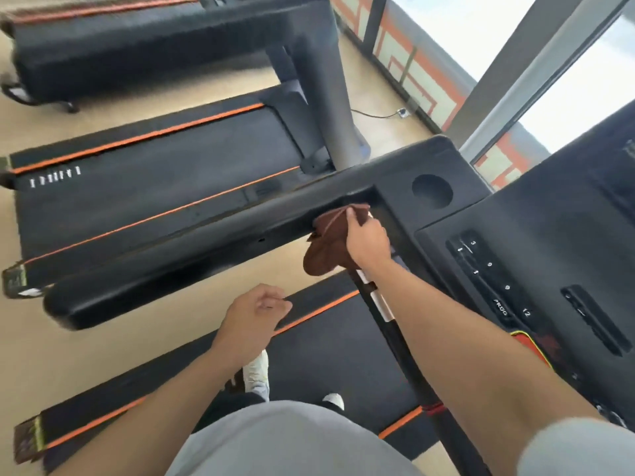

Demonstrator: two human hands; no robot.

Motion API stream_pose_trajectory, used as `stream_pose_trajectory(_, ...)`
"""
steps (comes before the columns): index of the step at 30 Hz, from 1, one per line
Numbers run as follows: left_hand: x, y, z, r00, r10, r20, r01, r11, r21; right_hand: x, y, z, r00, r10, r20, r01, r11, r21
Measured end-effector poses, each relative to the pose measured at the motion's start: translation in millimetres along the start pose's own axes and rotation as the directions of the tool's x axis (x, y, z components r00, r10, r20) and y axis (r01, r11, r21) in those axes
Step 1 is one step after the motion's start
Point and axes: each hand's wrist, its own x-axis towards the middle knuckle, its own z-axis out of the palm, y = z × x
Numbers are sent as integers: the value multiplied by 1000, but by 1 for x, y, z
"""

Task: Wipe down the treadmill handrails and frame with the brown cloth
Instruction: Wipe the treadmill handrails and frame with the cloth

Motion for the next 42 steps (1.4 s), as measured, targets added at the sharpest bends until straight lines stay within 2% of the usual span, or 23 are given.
stream_pose_trajectory(2, -14, -6, -4, 998, -17, -67, 16, 1000, -10, 9, 1, -3, 995, 43, 91, -57, 985, 163)
stream_pose_trajectory(4, -27, -11, -3, 993, -31, -113, 27, 999, -33, 10, 8, -9, 957, 58, 284, -148, 941, 305)
stream_pose_trajectory(6, -38, -15, 2, 990, -34, -138, 28, 999, -42, 4, 17, -17, 882, 29, 470, -188, 937, 294)
stream_pose_trajectory(8, -47, -18, 10, 988, -30, -152, 23, 999, -49, -1, 28, -24, 815, 4, 579, -148, 968, 202)
stream_pose_trajectory(11, -59, -20, 27, 991, -23, -134, 14, 998, -65, -9, 46, -30, 795, 24, 607, -104, 990, 97)
stream_pose_trajectory(17, -81, -19, 65, 999, 9, -52, -14, 995, -100, -44, 97, -51, 741, 92, 665, -186, 980, 72)
stream_pose_trajectory(21, -91, -18, 90, 1000, 17, 6, -16, 994, -112, -75, 137, -67, 761, 100, 641, -153, 988, 27)
stream_pose_trajectory(26, -98, -18, 121, 997, 26, 69, -20, 996, -91, -102, 157, -73, 851, 68, 521, 22, 986, -165)
stream_pose_trajectory(29, -97, -18, 131, 992, 30, 123, -25, 999, -38, -116, 154, -74, 879, 45, 474, 103, 954, -281)
stream_pose_trajectory(30, -95, -19, 131, 991, 23, 132, -20, 1000, -23, -122, 155, -72, 900, 47, 434, 139, 911, -388)
stream_pose_trajectory(33, -84, -21, 127, 992, 7, 124, -8, 1000, 6, -146, 155, -58, 972, -52, 229, 208, 640, -739)
stream_pose_trajectory(36, -71, -16, 120, 994, -7, 108, 7, 1000, -4, -154, 156, -37, 965, -218, 143, 233, 480, -846)
stream_pose_trajectory(39, -53, -6, 109, 996, -4, 90, 10, 998, -62, -137, 143, -25, 944, -289, 157, 270, 405, -873)
stream_pose_trajectory(42, -34, 4, 94, 999, -1, 33, 5, 993, -120, -111, 116, -16, 939, -301, 168, 297, 460, -837)
